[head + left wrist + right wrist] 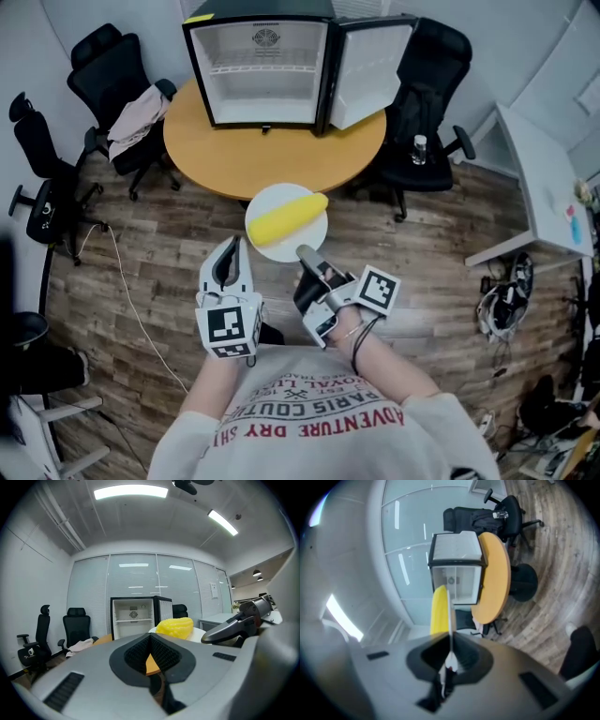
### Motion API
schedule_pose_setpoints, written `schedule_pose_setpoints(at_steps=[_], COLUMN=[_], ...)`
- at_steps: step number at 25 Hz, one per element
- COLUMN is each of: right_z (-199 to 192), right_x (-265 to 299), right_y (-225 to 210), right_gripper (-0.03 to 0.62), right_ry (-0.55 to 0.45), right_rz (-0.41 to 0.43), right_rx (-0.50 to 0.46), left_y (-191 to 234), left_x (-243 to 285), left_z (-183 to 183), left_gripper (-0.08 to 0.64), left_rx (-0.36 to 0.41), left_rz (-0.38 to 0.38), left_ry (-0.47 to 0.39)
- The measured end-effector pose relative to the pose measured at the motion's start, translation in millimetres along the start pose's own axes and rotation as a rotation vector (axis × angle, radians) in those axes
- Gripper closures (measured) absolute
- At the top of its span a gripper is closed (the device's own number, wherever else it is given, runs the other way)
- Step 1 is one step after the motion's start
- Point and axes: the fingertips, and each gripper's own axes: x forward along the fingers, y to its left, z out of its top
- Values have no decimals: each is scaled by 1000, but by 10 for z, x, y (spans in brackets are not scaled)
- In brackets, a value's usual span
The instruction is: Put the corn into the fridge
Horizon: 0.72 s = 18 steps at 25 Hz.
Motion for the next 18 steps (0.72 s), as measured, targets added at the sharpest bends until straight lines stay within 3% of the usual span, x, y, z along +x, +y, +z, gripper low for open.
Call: schedule_pose_setpoints(at_steps=[10, 18], right_z=[80, 244], right_x=[1430, 2126], right_y=[163, 128], right_gripper=[554, 554], right_ry=[-100, -99], right_rz=[25, -12], right_rx=[23, 30], left_y=[1150, 1579], left_x=[981, 1511], left_z=[198, 54], left_gripper=[535, 535], left_rx=[45, 12], left_rz=[-91, -101], left_ry=[-6, 28])
